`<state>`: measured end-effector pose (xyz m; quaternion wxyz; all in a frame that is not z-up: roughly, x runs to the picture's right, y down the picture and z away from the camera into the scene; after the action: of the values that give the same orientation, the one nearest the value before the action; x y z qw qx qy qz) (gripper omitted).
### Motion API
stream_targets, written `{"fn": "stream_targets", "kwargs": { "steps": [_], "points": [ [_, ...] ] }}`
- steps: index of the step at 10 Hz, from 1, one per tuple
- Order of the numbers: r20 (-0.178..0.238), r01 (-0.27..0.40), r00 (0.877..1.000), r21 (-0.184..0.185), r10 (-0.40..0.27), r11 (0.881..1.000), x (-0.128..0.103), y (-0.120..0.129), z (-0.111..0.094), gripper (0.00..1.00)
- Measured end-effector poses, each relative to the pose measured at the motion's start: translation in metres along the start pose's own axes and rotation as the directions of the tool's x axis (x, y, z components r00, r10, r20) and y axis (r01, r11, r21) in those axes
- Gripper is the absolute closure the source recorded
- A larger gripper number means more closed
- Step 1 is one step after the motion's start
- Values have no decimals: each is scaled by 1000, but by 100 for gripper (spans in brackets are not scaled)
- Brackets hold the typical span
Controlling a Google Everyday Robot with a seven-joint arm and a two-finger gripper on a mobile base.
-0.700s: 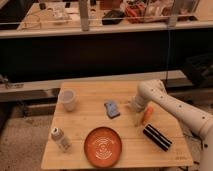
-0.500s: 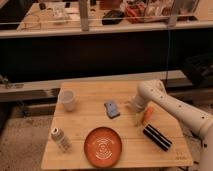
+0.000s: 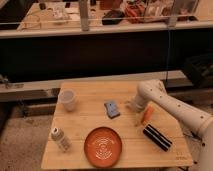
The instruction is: Place the pepper in the ceramic bowl
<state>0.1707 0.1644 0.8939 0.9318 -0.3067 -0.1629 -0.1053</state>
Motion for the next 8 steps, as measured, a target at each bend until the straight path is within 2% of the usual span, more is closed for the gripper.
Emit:
{"fn": "stream_targets", "kwargs": {
  "steps": [8],
  "points": [
    [-4,16,1000,-12,-16,1000,-1,-2,2,20]
  ]
}}
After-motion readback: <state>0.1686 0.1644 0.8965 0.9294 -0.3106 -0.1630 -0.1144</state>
